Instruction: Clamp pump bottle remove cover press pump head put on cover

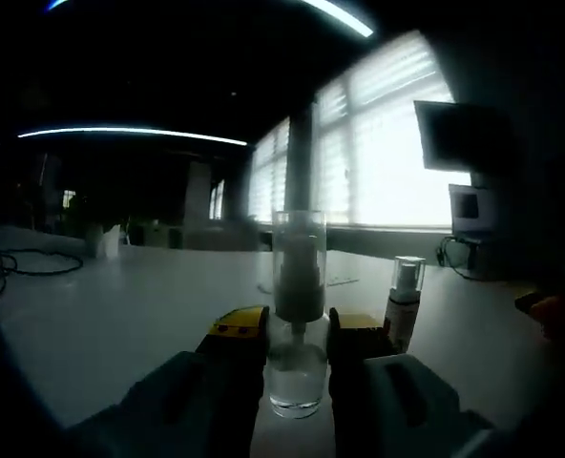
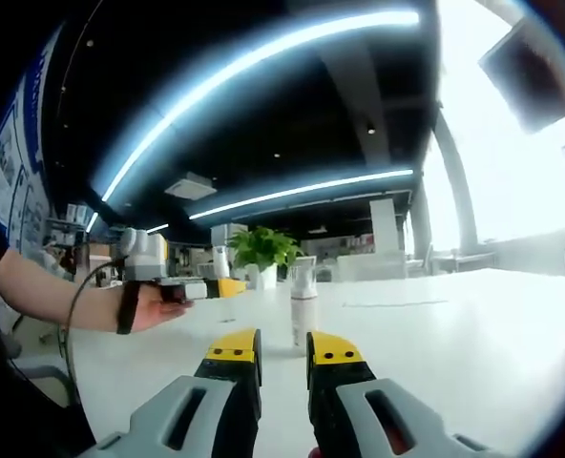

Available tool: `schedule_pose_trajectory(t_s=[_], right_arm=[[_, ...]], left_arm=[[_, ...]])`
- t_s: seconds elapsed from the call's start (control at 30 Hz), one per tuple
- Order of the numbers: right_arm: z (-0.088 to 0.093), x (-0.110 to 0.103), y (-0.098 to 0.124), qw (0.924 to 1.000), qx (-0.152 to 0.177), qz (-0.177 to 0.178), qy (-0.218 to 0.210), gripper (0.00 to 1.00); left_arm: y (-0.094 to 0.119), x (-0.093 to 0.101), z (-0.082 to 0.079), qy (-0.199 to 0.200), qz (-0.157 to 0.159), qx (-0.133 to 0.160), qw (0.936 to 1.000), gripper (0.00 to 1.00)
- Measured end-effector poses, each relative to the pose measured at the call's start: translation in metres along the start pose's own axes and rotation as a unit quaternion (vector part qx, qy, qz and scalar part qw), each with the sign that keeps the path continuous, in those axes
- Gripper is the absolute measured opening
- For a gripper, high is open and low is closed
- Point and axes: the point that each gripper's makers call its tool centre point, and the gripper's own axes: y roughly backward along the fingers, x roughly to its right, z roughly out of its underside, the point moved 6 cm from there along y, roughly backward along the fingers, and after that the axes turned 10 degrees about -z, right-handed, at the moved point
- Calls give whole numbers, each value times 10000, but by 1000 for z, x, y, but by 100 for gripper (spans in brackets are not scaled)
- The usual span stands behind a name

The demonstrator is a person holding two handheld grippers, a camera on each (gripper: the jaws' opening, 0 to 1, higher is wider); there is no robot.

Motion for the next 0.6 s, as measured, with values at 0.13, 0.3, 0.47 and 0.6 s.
schedule_pose_trajectory(t_s=[0.13,0.3,0.47,0.6], right_arm=[[1,-2,-1,9999,-59,-17,101,13],[2,-2,0,9999,-82,-32,94,13],[2,-1,0,9999,-72,-15,106,13],[4,-3,-2,9997,-136,-83,157,13]], left_arm=[[-12,1,7,-232,-17,-32,9997,16],[-21,3,10,-218,-132,23,9997,16],[-28,0,17,-128,-362,83,9992,16],[-26,0,23,-259,-471,69,9985,16]])
